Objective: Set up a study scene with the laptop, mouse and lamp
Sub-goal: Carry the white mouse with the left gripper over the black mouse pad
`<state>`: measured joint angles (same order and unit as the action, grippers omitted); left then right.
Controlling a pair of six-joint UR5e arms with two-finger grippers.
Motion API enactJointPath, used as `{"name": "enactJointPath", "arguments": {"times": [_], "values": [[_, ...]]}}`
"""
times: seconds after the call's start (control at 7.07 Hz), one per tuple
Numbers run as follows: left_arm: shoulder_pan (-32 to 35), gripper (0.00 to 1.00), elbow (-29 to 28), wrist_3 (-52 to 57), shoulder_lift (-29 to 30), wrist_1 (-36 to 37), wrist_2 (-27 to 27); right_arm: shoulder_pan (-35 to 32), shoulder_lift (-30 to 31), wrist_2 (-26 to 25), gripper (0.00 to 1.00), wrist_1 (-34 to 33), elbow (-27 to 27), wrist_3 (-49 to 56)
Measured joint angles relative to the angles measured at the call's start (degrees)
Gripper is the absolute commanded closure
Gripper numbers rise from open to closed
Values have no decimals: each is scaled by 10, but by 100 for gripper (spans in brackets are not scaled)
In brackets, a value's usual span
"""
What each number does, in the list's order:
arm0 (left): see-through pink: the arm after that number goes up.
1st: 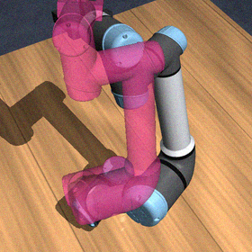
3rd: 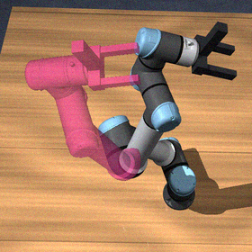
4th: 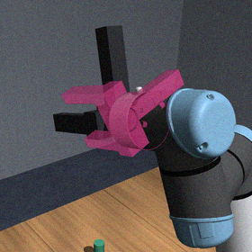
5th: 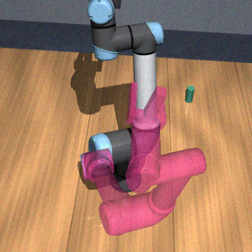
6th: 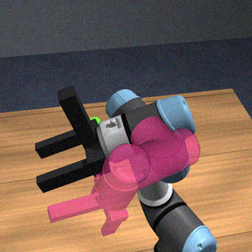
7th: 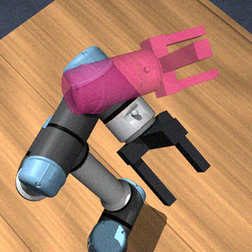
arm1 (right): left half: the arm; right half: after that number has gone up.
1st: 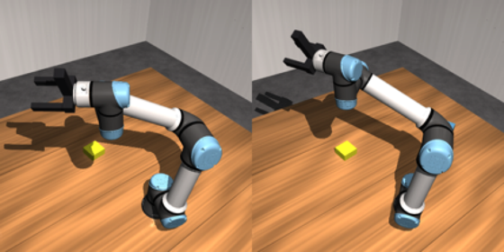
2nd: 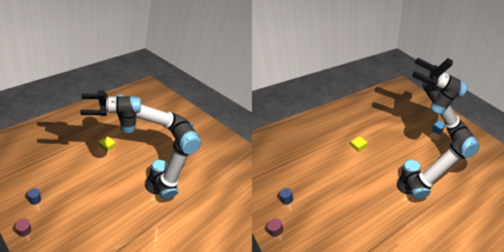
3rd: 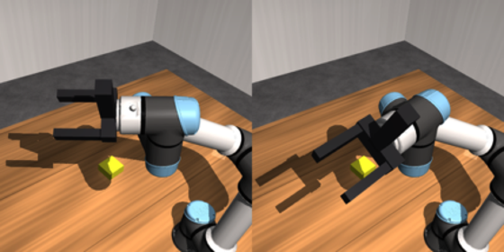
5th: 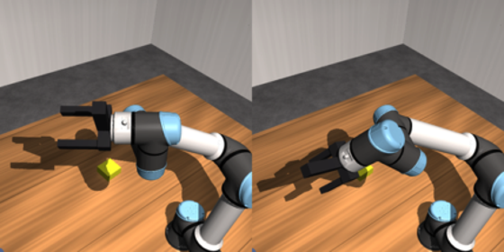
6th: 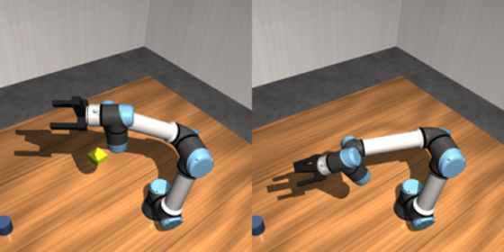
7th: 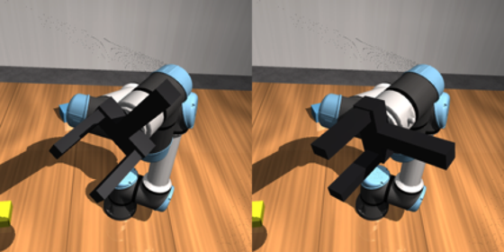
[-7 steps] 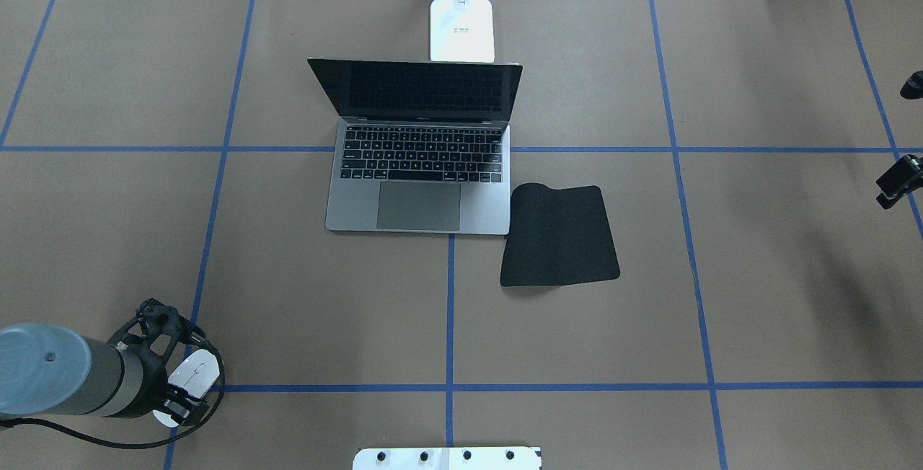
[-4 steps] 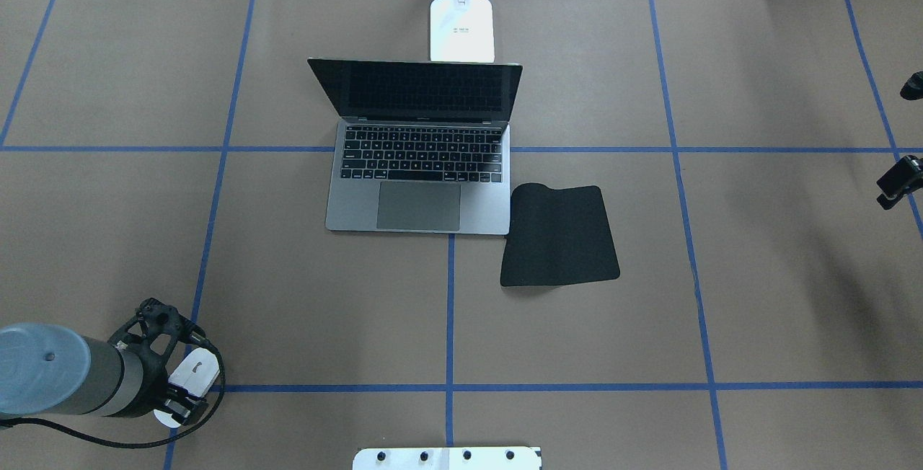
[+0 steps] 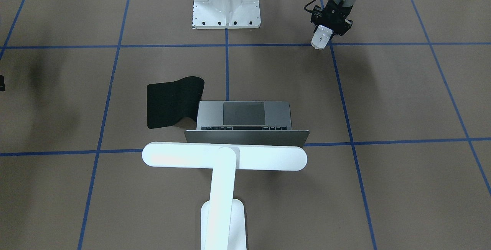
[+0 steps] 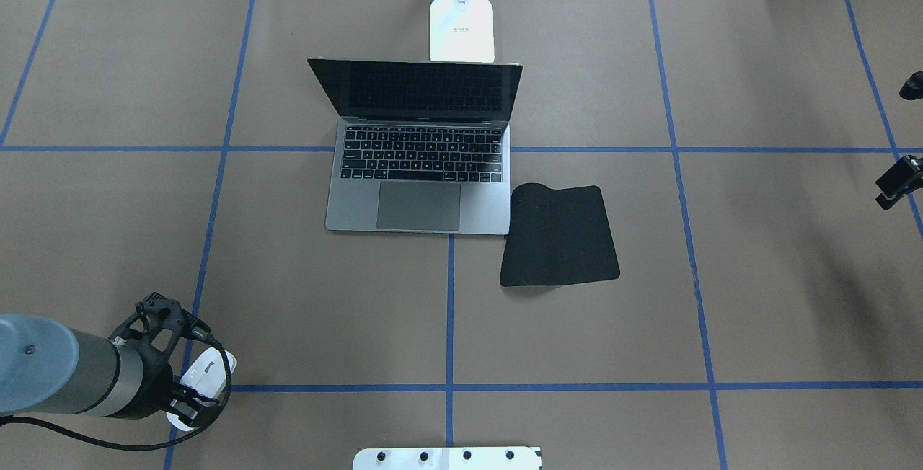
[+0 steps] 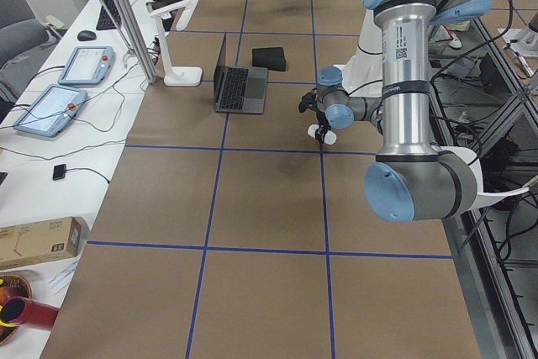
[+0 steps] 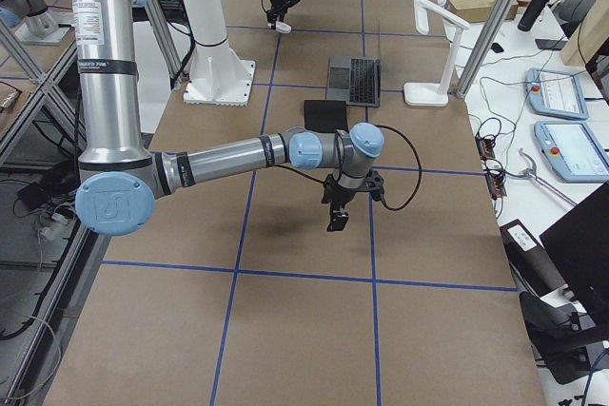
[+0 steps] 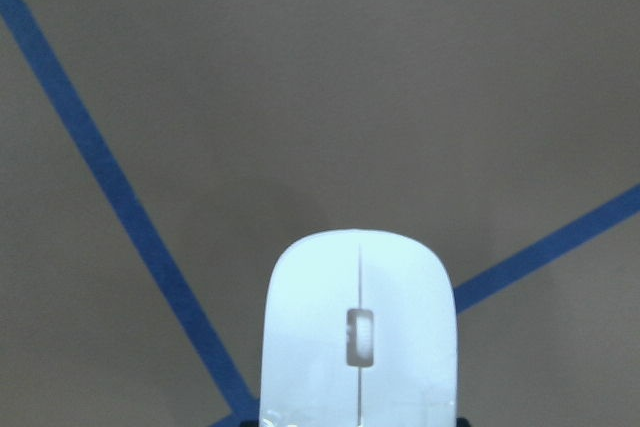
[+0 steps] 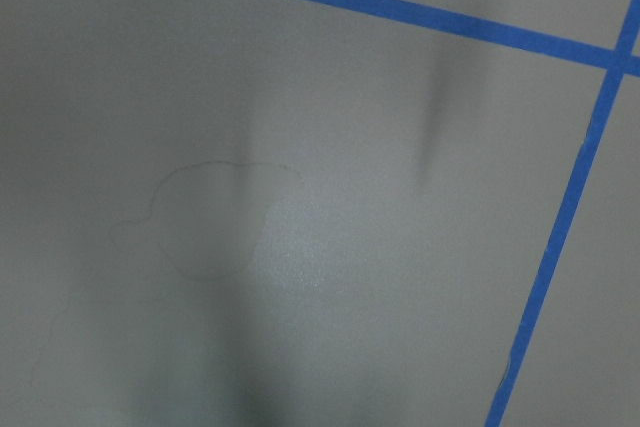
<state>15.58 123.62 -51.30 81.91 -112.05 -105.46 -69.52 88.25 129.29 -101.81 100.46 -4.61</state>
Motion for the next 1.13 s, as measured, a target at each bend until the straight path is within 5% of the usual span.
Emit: {"name": "enactJointPath", "arguments": {"times": [0.28, 0.85, 1.13], "values": [[8, 62, 7, -33, 40, 26, -5, 0, 0, 1, 0, 1, 0, 0], [29, 62, -1, -110, 271, 277, -8, 0, -1, 2, 0, 1, 0, -2], [32, 62, -30, -166, 342, 321, -8, 0, -1, 2, 0, 1, 0, -3]]}}
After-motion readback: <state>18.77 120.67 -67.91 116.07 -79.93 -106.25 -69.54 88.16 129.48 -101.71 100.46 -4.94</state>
